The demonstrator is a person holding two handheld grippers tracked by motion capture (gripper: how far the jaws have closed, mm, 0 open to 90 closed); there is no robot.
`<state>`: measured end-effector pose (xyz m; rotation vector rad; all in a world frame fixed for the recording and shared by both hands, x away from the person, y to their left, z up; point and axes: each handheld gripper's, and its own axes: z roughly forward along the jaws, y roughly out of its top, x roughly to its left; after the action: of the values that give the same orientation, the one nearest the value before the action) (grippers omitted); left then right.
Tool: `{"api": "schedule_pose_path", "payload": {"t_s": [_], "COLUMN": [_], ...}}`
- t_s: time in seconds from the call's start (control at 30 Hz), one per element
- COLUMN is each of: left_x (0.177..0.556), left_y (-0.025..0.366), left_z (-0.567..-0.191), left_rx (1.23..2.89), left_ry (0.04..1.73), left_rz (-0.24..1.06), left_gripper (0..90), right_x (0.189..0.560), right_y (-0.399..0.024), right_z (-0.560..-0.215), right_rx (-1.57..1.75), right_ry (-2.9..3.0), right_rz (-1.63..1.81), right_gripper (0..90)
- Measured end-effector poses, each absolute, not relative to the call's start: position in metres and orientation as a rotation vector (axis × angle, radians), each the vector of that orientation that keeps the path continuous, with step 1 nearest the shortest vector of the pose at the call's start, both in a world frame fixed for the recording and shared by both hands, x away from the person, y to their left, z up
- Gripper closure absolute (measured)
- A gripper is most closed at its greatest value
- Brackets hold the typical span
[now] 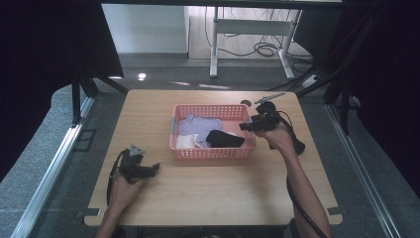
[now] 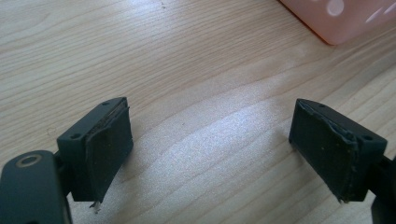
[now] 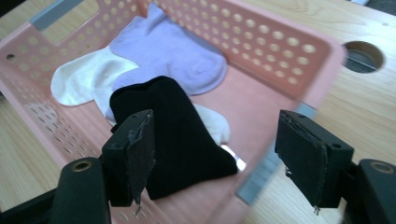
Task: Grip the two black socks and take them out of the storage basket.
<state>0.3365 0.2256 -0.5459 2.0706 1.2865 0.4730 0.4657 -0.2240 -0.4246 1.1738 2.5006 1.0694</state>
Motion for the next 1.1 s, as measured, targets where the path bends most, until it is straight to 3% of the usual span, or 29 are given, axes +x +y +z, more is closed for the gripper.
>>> {"api": "schedule_pose_path", "payload": {"t_s": [0.87, 0.97, 1.1], "left_x": [0.337, 0.337, 0.337], "left_y": [0.226, 0.226, 0.226], "left_z": [-0.546, -0.546, -0.546], "left_rx": [2.066, 2.066, 2.066], "left_ry": [1.286, 1.286, 1.286], "left_rz": [0.469, 0.468, 0.468], "left_gripper": [13.0, 13.0, 13.0], "right_x": [0.49, 0.491, 0.491], "right_y": [-0.115, -0.11, -0.107], "right_z": [-0.476, -0.48, -0.482], "right_rx": [0.928, 0.918, 0.911], "right_ry": [2.771, 2.801, 2.846], "right_rz": [0.823, 0.766, 0.701], "right_gripper": [42.8, 50.3, 70.6]}}
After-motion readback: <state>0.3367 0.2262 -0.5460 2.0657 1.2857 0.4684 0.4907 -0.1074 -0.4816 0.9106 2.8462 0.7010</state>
